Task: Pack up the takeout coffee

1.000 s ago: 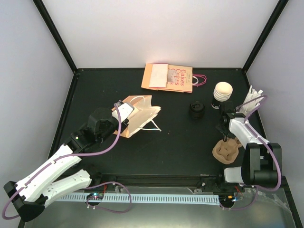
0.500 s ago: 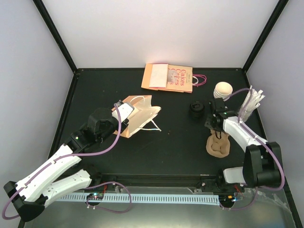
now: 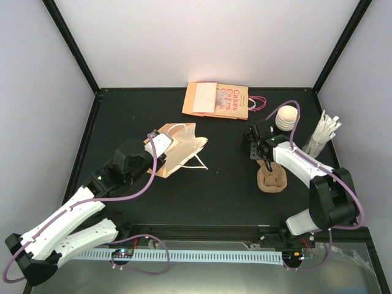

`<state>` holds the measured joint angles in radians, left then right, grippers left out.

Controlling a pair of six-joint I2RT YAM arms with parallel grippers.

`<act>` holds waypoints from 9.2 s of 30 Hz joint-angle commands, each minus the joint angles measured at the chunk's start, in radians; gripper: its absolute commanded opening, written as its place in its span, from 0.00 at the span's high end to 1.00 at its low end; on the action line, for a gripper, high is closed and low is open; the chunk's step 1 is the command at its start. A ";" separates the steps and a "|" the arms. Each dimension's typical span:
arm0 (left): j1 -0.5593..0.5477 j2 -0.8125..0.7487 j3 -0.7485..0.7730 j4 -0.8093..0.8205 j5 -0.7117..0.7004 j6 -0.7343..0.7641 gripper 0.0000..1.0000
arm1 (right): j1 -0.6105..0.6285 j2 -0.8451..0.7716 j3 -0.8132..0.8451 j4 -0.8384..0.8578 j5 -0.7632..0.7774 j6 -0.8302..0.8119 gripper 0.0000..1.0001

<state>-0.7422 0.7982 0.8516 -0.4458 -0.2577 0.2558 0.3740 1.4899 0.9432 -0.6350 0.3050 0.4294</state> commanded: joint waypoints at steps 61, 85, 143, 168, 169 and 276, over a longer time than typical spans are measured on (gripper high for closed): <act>-0.002 -0.007 0.006 0.026 0.002 -0.004 0.92 | 0.037 -0.111 -0.020 -0.009 -0.033 -0.031 0.67; -0.002 -0.017 0.001 0.028 0.008 -0.006 0.92 | 0.034 -0.331 -0.163 0.153 -0.038 -0.076 0.29; -0.002 -0.019 0.002 0.030 0.011 -0.006 0.91 | 0.031 -0.245 -0.125 0.069 0.038 -0.061 0.99; -0.003 -0.014 0.002 0.027 0.011 -0.007 0.91 | 0.138 -0.283 0.014 -0.110 0.218 -0.042 0.99; -0.002 -0.014 0.002 0.028 0.011 -0.007 0.91 | 0.138 -0.286 0.017 -0.107 0.212 -0.045 0.99; 0.061 -0.050 -0.011 0.053 -0.123 -0.050 0.91 | 0.698 -0.279 -0.130 0.214 -0.245 -0.201 0.33</act>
<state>-0.6884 0.7586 0.8333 -0.4171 -0.3767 0.2054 1.0702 1.2373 0.7815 -0.4706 0.0216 0.3443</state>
